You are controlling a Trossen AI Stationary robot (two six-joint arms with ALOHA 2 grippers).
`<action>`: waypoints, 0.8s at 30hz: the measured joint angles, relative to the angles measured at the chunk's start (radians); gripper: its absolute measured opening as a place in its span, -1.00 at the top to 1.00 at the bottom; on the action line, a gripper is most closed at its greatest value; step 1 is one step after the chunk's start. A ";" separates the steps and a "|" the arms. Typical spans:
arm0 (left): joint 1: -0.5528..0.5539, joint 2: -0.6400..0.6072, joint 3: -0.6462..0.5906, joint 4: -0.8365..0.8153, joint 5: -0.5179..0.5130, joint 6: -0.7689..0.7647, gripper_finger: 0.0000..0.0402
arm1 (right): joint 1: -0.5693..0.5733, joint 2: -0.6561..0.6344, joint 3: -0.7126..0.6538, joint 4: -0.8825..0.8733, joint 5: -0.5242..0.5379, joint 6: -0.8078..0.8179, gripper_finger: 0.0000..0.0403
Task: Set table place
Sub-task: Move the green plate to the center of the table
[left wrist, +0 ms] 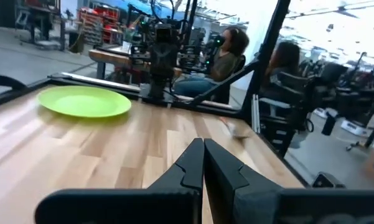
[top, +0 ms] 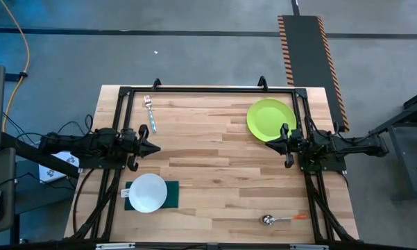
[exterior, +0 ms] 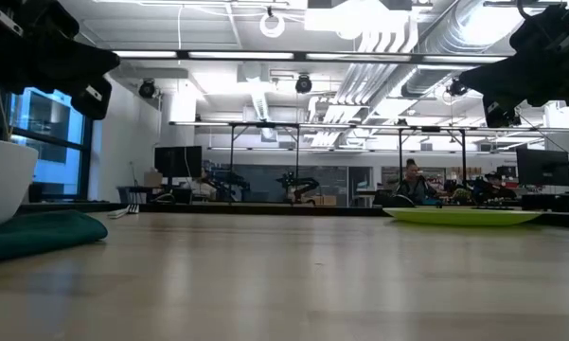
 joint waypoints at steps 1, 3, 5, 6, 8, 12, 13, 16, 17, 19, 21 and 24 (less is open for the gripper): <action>0.000 0.000 0.000 0.001 -0.018 -0.003 1.00 | 0.000 0.000 0.000 0.000 0.000 0.000 1.00; 0.000 0.000 0.000 0.014 -0.064 -0.021 1.00 | 0.000 0.000 0.000 0.000 0.000 0.000 1.00; 0.000 0.000 0.000 0.047 -0.099 -0.050 1.00 | 0.000 0.000 0.000 0.000 0.000 0.000 1.00; 0.000 0.000 0.000 0.070 -0.113 -0.062 1.00 | 0.000 0.000 0.000 0.000 0.000 0.000 1.00; 0.000 0.000 0.000 0.129 -0.138 -0.062 1.00 | 0.000 0.000 0.000 0.000 0.000 0.000 1.00; 0.000 0.011 0.000 0.310 -0.228 -0.059 1.00 | 0.000 0.000 0.000 0.000 0.001 0.000 1.00; 0.000 0.021 0.000 0.370 -0.236 -0.059 1.00 | 0.000 0.000 0.000 0.000 0.001 0.000 1.00; 0.000 0.066 0.001 0.554 -0.238 -0.072 1.00 | 0.000 0.000 0.000 0.000 0.001 0.000 1.00; 0.000 0.087 0.008 0.593 -0.246 -0.084 1.00 | 0.000 0.000 0.000 0.000 0.001 0.000 1.00; 0.000 0.135 0.045 0.612 -0.273 -0.090 1.00 | 0.000 0.000 0.000 0.000 0.001 0.000 1.00; 0.000 0.189 0.101 0.612 -0.287 -0.077 1.00 | 0.000 0.000 0.000 0.000 0.001 0.000 1.00; 0.000 0.283 0.200 0.605 -0.287 -0.040 1.00 | 0.000 0.000 0.000 0.000 0.001 0.000 1.00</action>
